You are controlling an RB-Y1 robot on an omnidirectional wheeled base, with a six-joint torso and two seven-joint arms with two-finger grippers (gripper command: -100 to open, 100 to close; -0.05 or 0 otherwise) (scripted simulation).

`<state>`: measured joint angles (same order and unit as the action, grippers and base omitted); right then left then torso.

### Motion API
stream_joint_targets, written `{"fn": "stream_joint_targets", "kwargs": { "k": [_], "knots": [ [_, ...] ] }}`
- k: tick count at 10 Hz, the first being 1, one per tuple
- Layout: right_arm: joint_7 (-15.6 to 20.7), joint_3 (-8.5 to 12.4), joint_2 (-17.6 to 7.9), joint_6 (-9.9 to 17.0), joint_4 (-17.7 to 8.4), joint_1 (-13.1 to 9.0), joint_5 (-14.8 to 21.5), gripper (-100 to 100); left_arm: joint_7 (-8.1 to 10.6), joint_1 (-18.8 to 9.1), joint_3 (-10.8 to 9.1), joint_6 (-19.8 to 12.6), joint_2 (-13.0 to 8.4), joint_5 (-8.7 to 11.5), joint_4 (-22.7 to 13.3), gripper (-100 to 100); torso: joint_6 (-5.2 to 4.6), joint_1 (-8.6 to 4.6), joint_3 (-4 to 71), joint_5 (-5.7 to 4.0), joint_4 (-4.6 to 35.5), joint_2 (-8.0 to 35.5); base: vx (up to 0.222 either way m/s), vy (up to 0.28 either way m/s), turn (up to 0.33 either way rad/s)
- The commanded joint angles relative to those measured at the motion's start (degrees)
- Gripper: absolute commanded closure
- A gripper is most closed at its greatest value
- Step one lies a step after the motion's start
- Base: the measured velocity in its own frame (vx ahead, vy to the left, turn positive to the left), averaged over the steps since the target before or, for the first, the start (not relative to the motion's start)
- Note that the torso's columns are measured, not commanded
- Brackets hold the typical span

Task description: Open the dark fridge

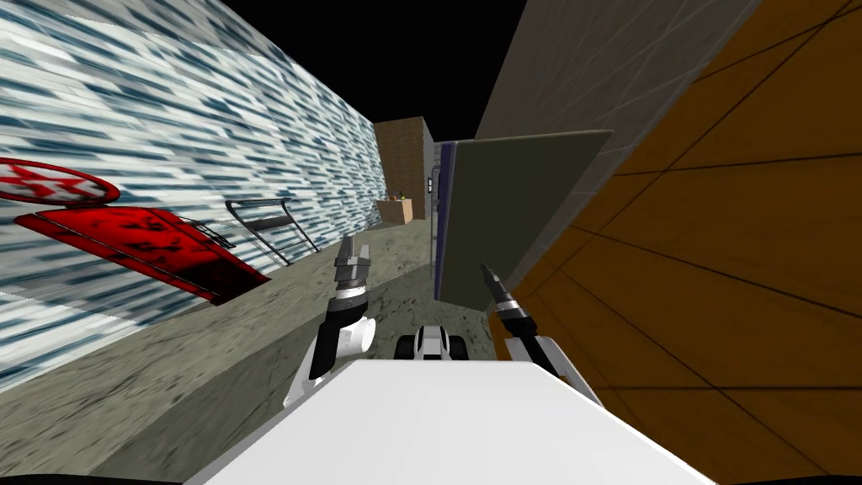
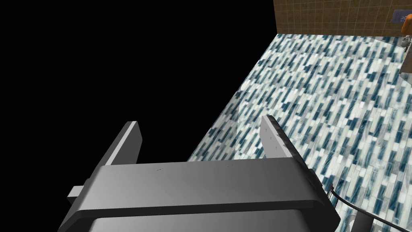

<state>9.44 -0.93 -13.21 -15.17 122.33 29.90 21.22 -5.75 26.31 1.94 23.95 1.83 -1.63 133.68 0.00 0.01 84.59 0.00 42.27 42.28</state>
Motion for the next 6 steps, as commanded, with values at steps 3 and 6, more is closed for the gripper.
{"fn": "stream_joint_targets", "kwargs": {
  "k": [3,6],
  "knots": [
    [1.9,0.8,-1.9,3.3,-1.8,0.6,8.1,-100,0.0,0.0,0.0,0.0,0.0,0.0,0.0,0,0.0,-0.02,0.0,-0.01,0.0,-0.1,0.119,0.074,-0.002],
    [2.7,1.2,-2.8,5.0,-2.5,0.9,12.1,-100,0.0,0.0,0.0,0.0,0.0,0.0,0.0,0,0.0,-0.04,-0.1,0.0,0.0,0.1,0.079,0.065,0.0]
  ]
}}
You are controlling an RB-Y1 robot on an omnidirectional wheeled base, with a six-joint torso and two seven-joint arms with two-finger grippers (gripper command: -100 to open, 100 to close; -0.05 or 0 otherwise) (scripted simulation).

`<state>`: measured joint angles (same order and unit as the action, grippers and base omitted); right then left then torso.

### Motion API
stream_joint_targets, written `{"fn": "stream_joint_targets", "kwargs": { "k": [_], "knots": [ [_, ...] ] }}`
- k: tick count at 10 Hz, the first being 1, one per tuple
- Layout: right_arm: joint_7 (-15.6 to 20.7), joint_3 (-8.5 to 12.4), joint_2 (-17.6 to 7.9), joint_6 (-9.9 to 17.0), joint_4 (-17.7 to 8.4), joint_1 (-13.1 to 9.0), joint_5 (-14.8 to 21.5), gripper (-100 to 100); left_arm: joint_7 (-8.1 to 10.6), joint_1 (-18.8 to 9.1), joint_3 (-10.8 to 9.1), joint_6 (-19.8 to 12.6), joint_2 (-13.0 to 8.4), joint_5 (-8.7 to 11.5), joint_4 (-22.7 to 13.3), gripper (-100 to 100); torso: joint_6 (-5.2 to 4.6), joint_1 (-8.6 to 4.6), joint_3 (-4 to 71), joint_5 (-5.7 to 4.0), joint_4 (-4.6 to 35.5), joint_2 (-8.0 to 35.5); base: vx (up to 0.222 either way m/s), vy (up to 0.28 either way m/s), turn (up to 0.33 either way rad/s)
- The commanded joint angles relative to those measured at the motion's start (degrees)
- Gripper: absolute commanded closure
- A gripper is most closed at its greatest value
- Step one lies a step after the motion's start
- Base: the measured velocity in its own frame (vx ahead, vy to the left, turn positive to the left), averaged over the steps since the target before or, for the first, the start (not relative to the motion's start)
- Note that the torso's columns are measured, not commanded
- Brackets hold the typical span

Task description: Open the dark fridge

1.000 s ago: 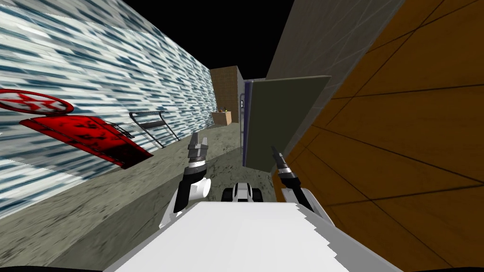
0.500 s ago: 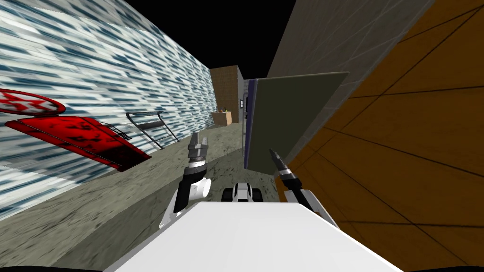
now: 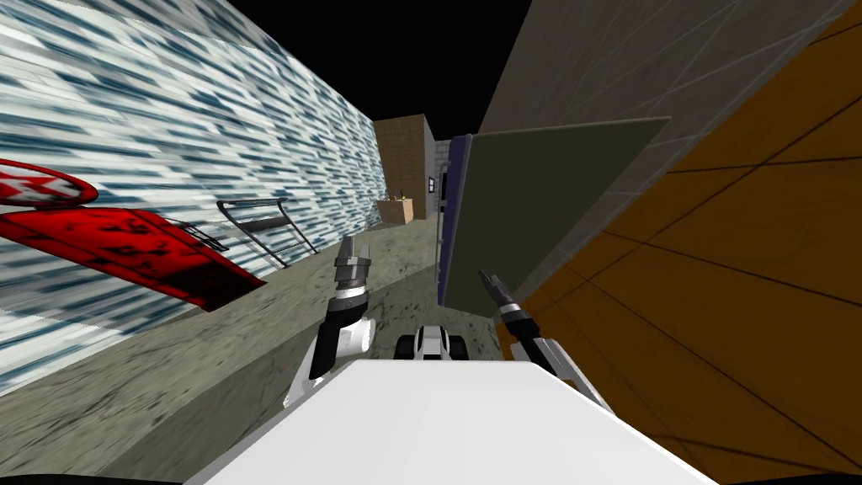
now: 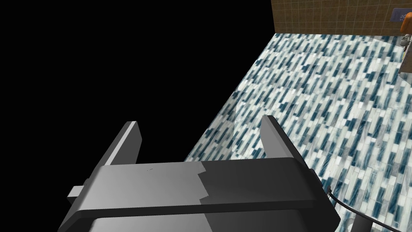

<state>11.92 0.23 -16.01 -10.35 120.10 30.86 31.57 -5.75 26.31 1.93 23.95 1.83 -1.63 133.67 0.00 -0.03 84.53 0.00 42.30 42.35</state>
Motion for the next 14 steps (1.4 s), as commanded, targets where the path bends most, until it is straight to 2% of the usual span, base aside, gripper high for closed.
{"fn": "stream_joint_targets", "kwargs": {
  "k": [1,2,3,5,6,7,8,10,11,14],
  "knots": [
    [1.1,0.5,-0.9,1.8,-1.0,0.3,4.0,-100,0.0,0.0,0.0,0.0,0.0,0.0,0.0,0,0.0,-0.13,-0.1,-0.05,0.0,0.1,0.087,0.055,0.006],
    [1.1,0.5,-0.9,1.8,-1.0,0.3,5.6,-100,0.0,0.0,0.0,0.0,0.0,0.0,0.0,0,0.0,0.0,0.0,-0.02,0.0,-0.1,0.084,0.07,0.0],
    [1.9,0.9,-1.8,3.5,-1.8,0.6,7.3,-100,0.0,0.0,0.0,0.0,0.0,0.0,0.0,0,0.0,0.09,0.1,0.02,0.0,-0.1,0.125,0.083,0.004],
    [1.9,0.9,-1.8,3.5,-1.8,0.6,9.5,-100,0.0,0.0,0.0,0.0,0.0,0.0,0.0,0,0.0,0.09,0.1,0.02,0.0,-0.1,0.072,0.064,0.002],
    [2.8,1.4,-2.7,5.2,-2.5,1.0,11.9,-100,0.0,0.0,0.0,0.0,0.0,0.0,0.0,0,0.0,-0.07,-0.1,-0.03,0.0,0.1,0.072,0.062,0.013],
    [2.8,1.4,-2.7,5.2,-2.5,1.0,13.4,-100,0.0,0.0,0.0,0.0,0.0,0.0,0.0,0,0.0,-0.01,0.0,-0.02,0.0,0.0,0.08,0.061,0.004],
    [3.6,1.9,-3.6,6.8,-3.2,1.3,15.1,-100,0.0,0.0,0.0,0.0,0.0,0.0,0.0,0,0.0,0.01,0.0,-0.01,0.0,-0.1,0.115,0.088,0.011],
    [3.6,1.9,-3.6,6.8,-3.2,1.3,17.3,-100,0.0,0.0,0.0,0.0,0.0,0.0,0.0,0,0.0,0.05,0.1,0.01,0.0,-0.1,0.076,0.058,0.005],
    [4.4,2.4,-4.6,8.4,-3.9,1.6,19.5,-100,0.0,0.0,0.0,0.0,0.0,0.0,0.0,0,0.0,-0.06,0.0,-0.03,0.0,0.1,0.06,0.069,0.018],
    [5.2,2.9,-5.5,10.0,-4.6,1.9,24.7,-100,0.0,0.0,0.0,0.0,0.0,0.0,0.0,0,0.01,0.11,0.1,0.02,0.0,-0.2,0.096,0.082,0.016]
  ]
}}
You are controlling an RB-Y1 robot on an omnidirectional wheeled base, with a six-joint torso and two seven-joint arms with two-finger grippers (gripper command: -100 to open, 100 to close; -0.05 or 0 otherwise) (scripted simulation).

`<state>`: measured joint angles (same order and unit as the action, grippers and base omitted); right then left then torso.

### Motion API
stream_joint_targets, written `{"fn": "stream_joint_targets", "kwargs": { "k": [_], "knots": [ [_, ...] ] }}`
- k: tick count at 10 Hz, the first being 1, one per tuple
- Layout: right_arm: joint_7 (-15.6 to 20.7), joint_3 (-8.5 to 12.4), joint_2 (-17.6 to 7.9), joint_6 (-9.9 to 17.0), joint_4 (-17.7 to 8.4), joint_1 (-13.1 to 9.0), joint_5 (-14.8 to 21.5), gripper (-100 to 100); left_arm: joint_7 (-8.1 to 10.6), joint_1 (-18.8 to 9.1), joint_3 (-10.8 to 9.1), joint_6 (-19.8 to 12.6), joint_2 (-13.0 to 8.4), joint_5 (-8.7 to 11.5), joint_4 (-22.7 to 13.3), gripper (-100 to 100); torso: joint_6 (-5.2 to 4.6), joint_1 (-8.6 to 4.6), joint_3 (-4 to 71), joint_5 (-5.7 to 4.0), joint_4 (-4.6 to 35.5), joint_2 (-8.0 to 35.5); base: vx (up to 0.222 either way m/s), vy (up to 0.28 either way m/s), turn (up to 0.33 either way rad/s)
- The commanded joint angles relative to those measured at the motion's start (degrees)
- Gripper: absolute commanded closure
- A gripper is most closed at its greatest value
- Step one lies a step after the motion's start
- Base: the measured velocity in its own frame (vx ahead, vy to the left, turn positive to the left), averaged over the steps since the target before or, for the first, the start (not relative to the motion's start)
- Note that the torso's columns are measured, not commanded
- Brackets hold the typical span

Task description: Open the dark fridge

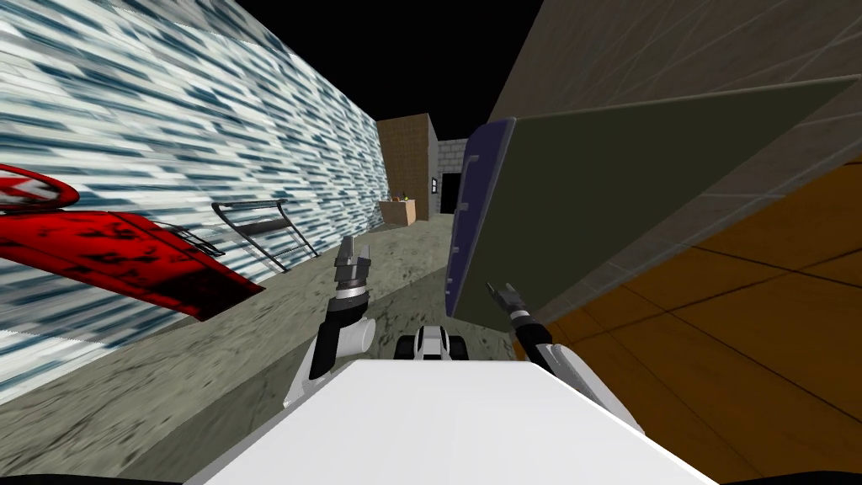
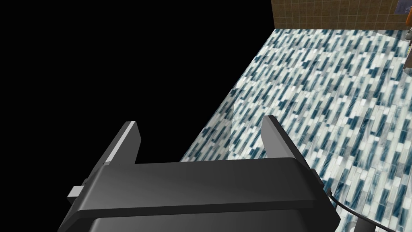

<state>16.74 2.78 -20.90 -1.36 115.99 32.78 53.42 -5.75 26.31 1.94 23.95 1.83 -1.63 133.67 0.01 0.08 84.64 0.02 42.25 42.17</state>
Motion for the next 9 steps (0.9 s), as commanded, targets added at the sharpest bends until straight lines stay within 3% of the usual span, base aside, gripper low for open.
{"fn": "stream_joint_targets", "kwargs": {
  "k": [1,3,9],
  "knots": [
    [1.2,0.8,-1.6,2.5,-1.1,0.3,4.6,-100,0.0,0.0,0.0,0.0,0.0,0.0,0.0,0,-0.01,-0.08,0.0,-0.01,0.0,0.0,0.111,0.102,0.032],
    [1.2,0.8,-1.6,2.5,-1.1,0.3,6.8,-100,0.0,0.0,0.0,0.0,0.0,0.0,0.0,0,-0.01,-0.08,-0.1,-0.01,0.0,0.2,0.057,0.065,0.006],
    [3.3,2.3,-4.4,6.5,-2.8,1.3,17.2,-100,0.0,0.0,0.0,0.0,0.0,0.0,0.0,0,0.0,-0.06,0.0,-0.02,0.0,0.0,0.069,0.074,0.033]
  ]
}}
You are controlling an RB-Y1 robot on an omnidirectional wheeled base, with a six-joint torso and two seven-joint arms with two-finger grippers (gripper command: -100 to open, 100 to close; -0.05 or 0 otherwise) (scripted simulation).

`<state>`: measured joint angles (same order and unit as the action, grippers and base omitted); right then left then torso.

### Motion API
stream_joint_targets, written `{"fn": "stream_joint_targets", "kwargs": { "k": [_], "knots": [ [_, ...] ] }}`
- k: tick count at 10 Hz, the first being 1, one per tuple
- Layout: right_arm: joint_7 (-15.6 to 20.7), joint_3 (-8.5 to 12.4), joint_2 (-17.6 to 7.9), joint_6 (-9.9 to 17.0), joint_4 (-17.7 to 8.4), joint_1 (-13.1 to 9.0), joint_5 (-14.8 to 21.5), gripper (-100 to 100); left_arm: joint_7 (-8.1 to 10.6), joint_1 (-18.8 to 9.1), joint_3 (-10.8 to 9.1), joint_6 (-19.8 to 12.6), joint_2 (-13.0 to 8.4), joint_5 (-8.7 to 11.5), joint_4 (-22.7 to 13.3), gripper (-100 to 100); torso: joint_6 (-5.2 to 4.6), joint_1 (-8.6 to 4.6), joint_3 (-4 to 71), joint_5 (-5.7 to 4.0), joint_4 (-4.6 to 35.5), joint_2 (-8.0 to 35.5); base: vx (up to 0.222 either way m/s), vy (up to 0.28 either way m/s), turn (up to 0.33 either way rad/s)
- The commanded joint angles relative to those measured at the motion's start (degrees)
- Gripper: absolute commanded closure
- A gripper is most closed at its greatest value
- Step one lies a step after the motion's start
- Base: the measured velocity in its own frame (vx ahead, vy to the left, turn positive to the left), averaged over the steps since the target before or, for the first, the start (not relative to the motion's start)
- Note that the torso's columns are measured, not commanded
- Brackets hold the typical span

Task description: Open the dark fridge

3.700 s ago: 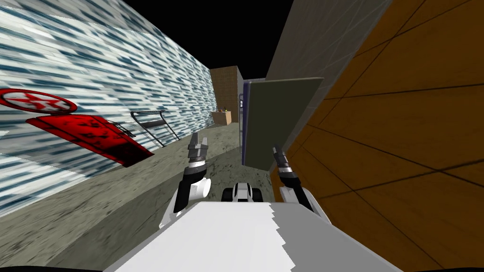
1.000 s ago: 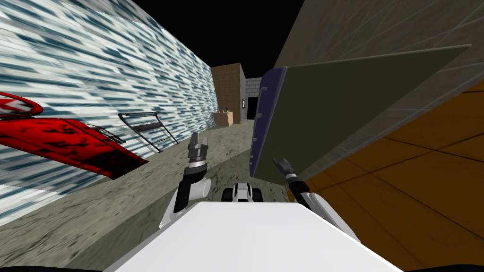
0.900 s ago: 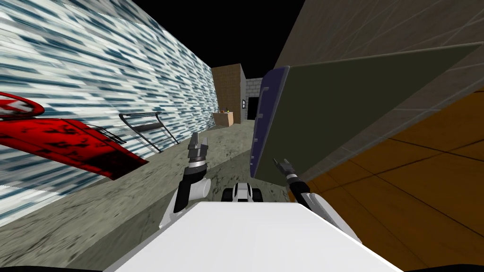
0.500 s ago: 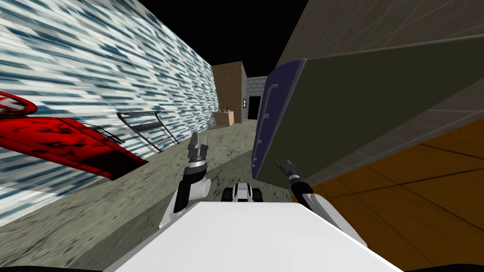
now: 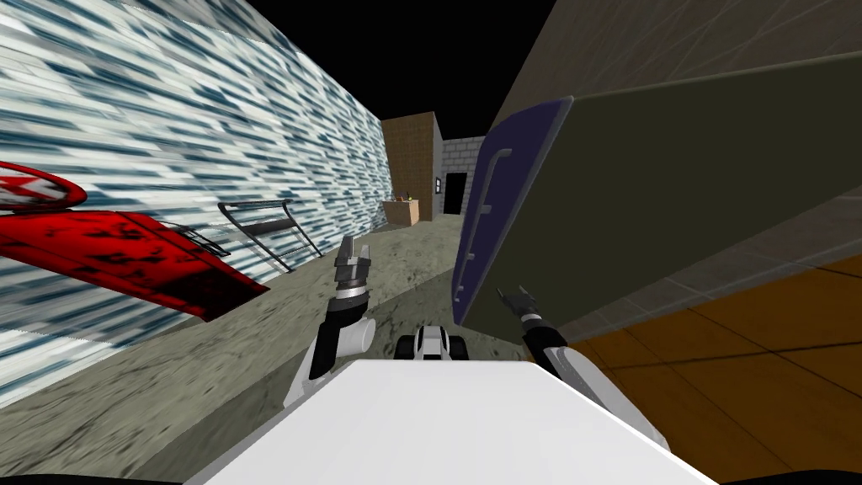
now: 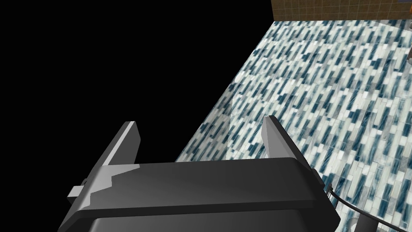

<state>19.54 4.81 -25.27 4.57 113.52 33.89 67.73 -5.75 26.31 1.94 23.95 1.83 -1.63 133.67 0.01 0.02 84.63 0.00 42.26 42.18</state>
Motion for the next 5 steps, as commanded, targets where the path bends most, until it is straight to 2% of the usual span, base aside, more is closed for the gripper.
{"fn": "stream_joint_targets", "kwargs": {
  "k": [1,3,4,5],
  "knots": [
    [1.1,0.8,-0.9,1.8,-0.8,0.4,4.3,-100,0.0,0.0,0.0,0.0,0.0,0.0,0.0,0,-0.02,-0.05,-0.1,-0.01,0.0,0.1,0.058,0.092,0.057],
    [1.1,0.8,-0.9,1.8,-0.8,0.4,6.2,-100,0.0,0.0,0.0,0.0,0.0,0.0,0.0,0,-0.02,-0.05,-0.1,-0.01,0.1,0.2,0.034,0.053,0.008],
    [1.8,1.3,-1.7,2.9,-1.3,0.7,8.6,-100,0.0,0.0,-0.01,0.0,0.0,0.0,0.0,0,-0.02,-0.17,-0.1,-0.04,0.1,0.2,0.033,0.056,0.057],
    [1.8,1.3,-1.7,2.9,-1.3,0.7,9.3,-100,0.0,0.0,0.0,0.0,0.0,0.0,0.0,0,0.0,-0.04,-0.1,-0.02,0.0,0.1,0.042,0.058,0.031]
  ]
}}
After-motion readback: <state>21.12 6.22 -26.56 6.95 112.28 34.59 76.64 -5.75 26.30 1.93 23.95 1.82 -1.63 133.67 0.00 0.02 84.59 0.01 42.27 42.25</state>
